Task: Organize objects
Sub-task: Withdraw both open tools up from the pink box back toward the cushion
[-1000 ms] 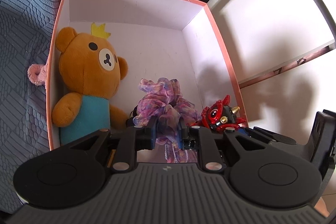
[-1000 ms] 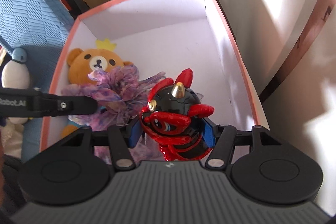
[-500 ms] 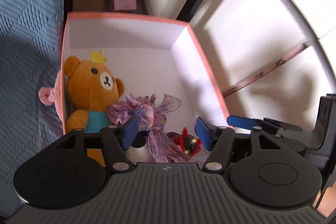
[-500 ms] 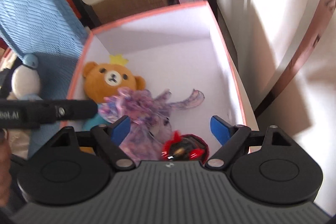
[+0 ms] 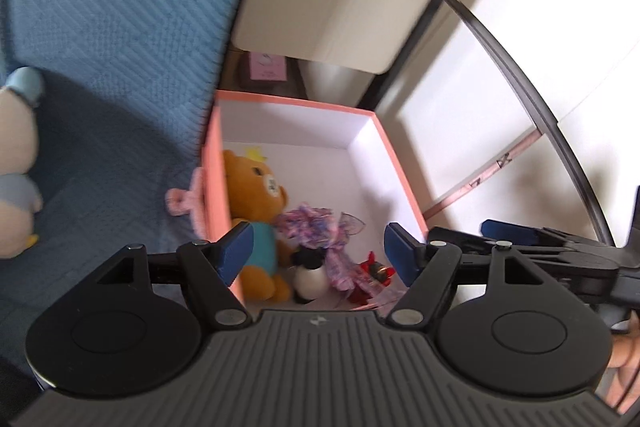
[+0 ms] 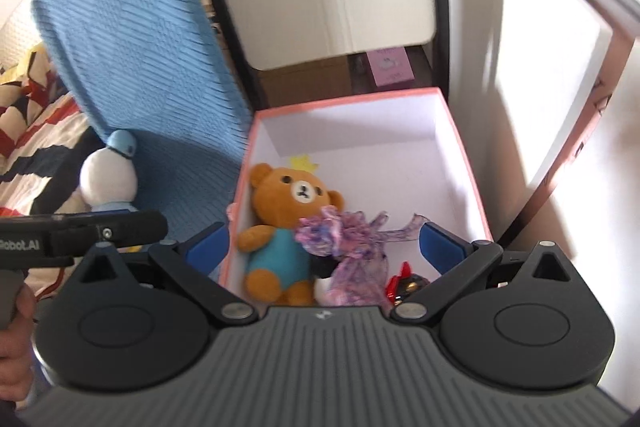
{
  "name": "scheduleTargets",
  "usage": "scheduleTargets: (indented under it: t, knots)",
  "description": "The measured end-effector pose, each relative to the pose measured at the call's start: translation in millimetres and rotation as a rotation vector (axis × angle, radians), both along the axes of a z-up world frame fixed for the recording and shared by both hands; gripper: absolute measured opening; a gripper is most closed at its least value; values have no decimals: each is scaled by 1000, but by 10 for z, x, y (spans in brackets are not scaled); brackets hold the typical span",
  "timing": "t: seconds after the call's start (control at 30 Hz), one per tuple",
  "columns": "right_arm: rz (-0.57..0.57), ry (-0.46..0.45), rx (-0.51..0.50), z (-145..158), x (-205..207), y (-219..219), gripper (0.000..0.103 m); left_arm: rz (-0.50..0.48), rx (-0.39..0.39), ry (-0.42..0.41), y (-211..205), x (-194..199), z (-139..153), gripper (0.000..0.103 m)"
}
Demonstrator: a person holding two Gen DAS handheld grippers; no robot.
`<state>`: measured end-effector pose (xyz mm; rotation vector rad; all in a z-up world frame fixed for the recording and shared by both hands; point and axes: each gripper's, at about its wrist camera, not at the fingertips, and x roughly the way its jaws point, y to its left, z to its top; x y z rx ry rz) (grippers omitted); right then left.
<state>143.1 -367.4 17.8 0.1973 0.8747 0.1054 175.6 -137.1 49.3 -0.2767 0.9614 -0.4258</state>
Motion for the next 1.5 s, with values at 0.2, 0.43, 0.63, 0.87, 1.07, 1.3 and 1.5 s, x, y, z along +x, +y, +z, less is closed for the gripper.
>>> scheduleTargets:
  t: [0.2, 0.43, 0.63, 0.87, 1.07, 1.3, 1.5]
  knots:
    - [60, -46, 28, 334, -264, 419, 103, 78, 6, -18, 592, -303, 134, 77]
    - [132, -98, -6, 528, -519, 890, 103, 119, 35, -38, 1087, -635, 196, 77]
    - [144, -99, -86, 547, -599, 1196, 103, 149, 30, -26, 1483, -741, 19, 77]
    - [130, -61, -165, 558, -658, 1392, 103, 209, -13, -32, 1878, -678, -264, 77]
    - [150, -23, -144, 582, -664, 1505, 103, 253, 21, 8, 2025, -541, -582, 77]
    - [167, 18, -129, 495, -593, 1652, 103, 275, 27, 38, 2079, -396, -800, 77]
    - [152, 38, -156, 391, -503, 1692, 103, 270, 33, 33, 2071, -336, -849, 77]
